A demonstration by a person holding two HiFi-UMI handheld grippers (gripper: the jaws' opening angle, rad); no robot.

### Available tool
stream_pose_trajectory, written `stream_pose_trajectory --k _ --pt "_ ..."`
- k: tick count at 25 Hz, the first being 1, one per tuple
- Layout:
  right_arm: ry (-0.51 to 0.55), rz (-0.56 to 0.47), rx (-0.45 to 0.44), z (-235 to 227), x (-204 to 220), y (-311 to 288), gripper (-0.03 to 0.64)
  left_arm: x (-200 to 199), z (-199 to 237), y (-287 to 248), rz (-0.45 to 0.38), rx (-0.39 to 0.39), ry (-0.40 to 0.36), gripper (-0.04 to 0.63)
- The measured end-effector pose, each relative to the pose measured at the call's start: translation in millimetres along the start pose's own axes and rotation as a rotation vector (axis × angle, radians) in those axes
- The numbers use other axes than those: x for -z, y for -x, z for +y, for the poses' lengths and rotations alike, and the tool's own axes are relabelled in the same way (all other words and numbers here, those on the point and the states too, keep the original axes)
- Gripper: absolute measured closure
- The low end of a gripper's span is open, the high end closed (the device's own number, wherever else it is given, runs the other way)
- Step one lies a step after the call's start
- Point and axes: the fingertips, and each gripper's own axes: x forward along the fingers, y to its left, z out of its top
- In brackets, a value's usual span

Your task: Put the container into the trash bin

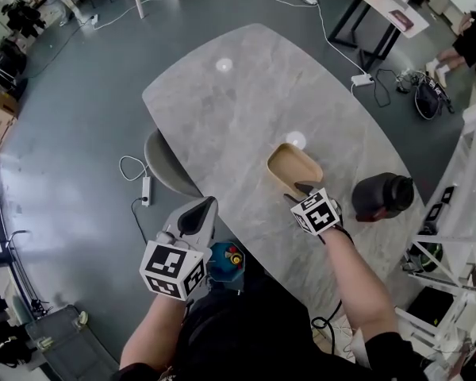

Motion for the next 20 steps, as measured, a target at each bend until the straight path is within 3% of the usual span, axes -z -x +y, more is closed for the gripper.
stream_pose_trajectory --k 10,17,20 --pt "0.067 0.123 0.039 2.3 12.6 -16.3 0.479 0.8 -5.1 13.0 -0.002 0.01 -0.016 0.591" --pt "0.083 0.152 0.136 3.5 31.3 -15.7 0.597 6.3 -4.7 30.0 -0.004 0.008 -0.019 0.591" --pt "0.077 0.122 0.161 11.6 30.1 -7.9 0.603 6.8 -2.2 41.0 -0.012 0.011 -0.023 0.591"
